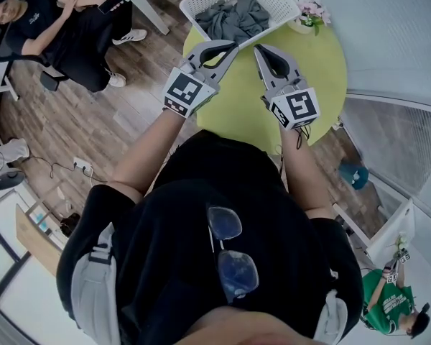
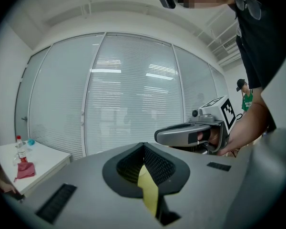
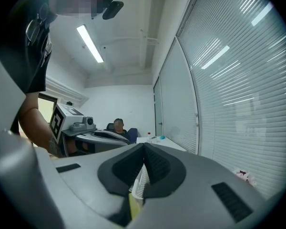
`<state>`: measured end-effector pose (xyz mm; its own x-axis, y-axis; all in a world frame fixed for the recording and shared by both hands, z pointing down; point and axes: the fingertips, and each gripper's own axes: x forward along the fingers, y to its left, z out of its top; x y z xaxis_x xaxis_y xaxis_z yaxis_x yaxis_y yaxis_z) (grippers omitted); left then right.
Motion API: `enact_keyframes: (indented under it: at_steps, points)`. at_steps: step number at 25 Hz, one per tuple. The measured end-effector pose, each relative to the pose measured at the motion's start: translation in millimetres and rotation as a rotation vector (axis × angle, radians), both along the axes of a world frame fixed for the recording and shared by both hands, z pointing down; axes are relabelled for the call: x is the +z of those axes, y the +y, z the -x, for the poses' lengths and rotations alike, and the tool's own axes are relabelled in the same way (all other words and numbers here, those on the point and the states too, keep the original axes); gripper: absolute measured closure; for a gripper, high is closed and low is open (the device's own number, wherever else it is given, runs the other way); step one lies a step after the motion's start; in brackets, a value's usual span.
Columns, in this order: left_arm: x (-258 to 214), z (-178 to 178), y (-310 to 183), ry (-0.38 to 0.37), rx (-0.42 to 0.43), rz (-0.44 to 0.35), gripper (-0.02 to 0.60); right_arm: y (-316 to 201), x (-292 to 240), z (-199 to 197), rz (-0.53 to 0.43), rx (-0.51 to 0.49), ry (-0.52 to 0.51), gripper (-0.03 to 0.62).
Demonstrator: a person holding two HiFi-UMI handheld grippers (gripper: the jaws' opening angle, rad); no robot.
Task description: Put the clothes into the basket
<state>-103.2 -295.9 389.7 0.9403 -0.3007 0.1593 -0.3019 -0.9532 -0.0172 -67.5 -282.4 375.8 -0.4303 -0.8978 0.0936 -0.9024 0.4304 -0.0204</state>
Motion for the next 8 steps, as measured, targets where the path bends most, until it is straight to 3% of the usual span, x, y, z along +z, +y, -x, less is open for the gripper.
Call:
enact_keyframes:
  at_steps: [8]
  points:
    - [5.7,-5.4,-5.6,-0.015,0.001,0.002,0.572,-3.2,8.0,-7.6,0.012,0.002,0.008,0.568]
